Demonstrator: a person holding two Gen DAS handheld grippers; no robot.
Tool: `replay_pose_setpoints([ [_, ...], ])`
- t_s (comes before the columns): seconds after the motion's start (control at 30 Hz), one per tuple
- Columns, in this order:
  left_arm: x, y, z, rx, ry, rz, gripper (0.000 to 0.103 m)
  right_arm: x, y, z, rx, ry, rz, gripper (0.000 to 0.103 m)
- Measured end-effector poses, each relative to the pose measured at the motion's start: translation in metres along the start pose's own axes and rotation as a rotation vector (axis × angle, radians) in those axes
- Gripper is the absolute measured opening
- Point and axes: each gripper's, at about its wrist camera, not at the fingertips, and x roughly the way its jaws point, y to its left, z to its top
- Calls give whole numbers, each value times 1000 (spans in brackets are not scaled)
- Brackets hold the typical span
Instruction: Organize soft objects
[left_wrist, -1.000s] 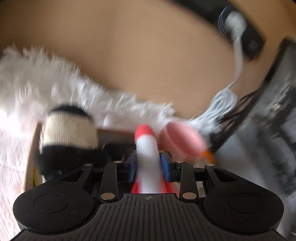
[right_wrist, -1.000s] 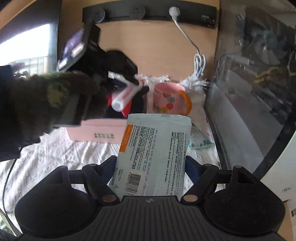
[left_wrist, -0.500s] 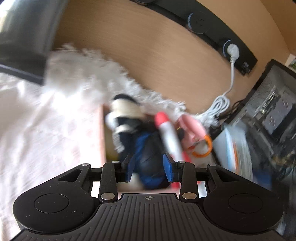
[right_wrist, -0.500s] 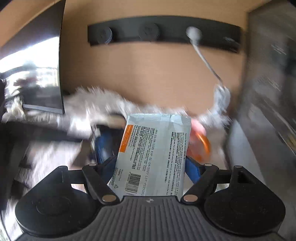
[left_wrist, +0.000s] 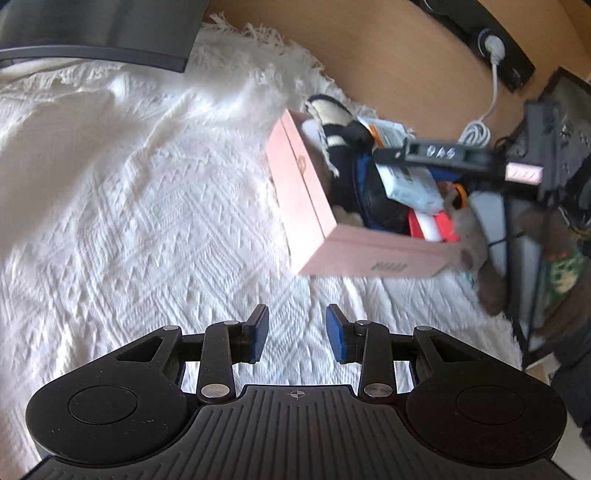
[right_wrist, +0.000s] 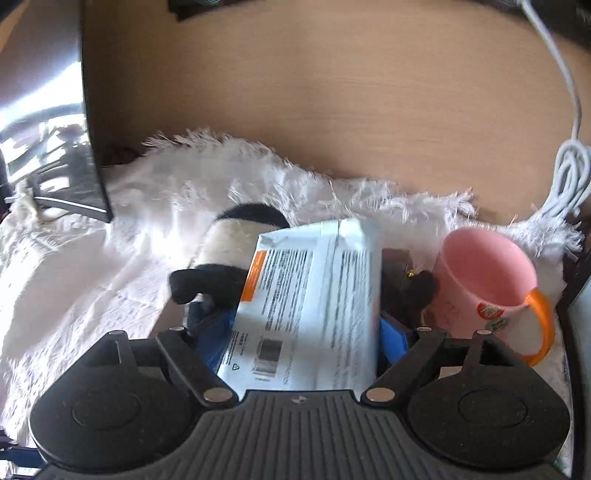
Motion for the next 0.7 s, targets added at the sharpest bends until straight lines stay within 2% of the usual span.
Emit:
replay_pose_setpoints([
  [0.07, -1, -6, -7, 25, -9, -6, 37, -14, 3, -1, -21, -16, -4, 85],
  [0.2, 3, -27, -24, 91, -29, 4, 37, -66, 15, -12, -83, -140, -108, 91],
  [0.3, 12, -48, -41, 109, -48, 3, 37, -105, 19, -41, -89, -164, -130, 99],
  [0.43, 28, -81, -64, 138, -96, 56, 37, -125, 7, -96, -17, -77, -113, 99],
  [0.53, 44, -98, -75, 156, -112, 89, 37, -117, -9, -136, 41, 26, -134, 99],
  [0.63, 55, -111, -81, 187, -144, 133, 38, -105, -24, -157, 56, 67, -150, 99],
  [0.7, 58, -117, -83, 207, -162, 162, 38, -95, -29, -166, 54, 93, -163, 103],
])
